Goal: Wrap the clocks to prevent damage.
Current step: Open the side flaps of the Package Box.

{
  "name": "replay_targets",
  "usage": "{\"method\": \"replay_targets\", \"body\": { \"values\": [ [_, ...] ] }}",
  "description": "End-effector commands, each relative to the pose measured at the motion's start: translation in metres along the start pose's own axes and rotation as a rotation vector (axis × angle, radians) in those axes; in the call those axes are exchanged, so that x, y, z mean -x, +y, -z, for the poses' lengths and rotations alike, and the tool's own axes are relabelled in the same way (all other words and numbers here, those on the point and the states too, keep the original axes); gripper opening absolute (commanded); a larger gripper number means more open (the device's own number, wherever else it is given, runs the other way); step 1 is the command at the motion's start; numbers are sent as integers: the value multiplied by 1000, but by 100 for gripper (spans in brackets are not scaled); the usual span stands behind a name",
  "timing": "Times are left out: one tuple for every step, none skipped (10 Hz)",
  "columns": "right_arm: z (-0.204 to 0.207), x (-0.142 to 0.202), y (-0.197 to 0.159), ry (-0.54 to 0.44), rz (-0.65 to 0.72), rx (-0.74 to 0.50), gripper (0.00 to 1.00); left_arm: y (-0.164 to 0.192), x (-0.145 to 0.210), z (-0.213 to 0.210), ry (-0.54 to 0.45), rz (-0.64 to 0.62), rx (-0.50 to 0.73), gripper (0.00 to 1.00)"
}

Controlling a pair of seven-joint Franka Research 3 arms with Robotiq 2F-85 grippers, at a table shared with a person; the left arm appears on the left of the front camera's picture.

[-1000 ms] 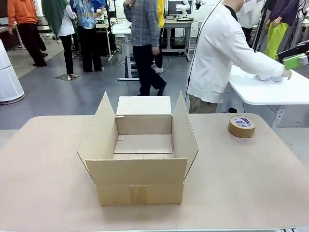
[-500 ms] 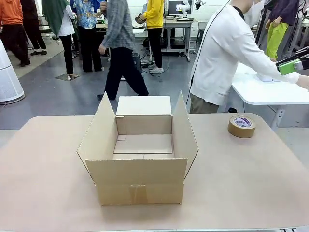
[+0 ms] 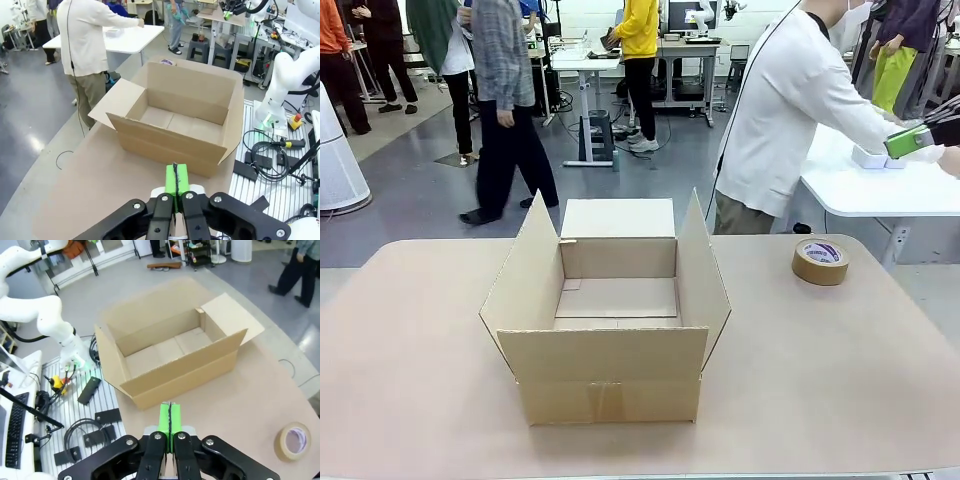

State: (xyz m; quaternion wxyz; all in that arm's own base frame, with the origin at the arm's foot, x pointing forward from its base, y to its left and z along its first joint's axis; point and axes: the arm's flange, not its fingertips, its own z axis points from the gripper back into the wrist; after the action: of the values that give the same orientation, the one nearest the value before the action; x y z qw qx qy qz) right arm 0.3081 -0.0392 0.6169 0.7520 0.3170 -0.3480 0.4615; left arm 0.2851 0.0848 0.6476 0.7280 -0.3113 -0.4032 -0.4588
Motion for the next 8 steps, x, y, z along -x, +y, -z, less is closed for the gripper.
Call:
{"method": "replay_targets", "body": {
  "values": [
    [-1, -4, 0, 44, -10, 1, 0, 3, -3, -2, 40, 5, -21, 0],
    [1, -8, 3, 34, -27, 35, 0, 4, -5, -3, 55, -15, -54, 0],
    [11, -20, 10, -6, 23, 100, 0, 0, -15, 3, 49, -72, -97, 0],
    [36, -43, 27, 10, 101, 158, 0, -12, -38, 19, 105, -134, -104, 0],
    [70, -70, 45, 80, 166, 171, 0, -24, -69, 39, 149, -163, -152, 0],
    [106, -96, 57, 160, 278, 177, 0, -33, -98, 63, 227, -193, -184, 0],
    [139, -122, 69, 256, 367, 169, 0, -37, -127, 92, 317, -238, -206, 0],
    [165, -144, 76, 338, 461, 185, 0, -39, -147, 117, 396, -306, -196, 0]
  ]
}}
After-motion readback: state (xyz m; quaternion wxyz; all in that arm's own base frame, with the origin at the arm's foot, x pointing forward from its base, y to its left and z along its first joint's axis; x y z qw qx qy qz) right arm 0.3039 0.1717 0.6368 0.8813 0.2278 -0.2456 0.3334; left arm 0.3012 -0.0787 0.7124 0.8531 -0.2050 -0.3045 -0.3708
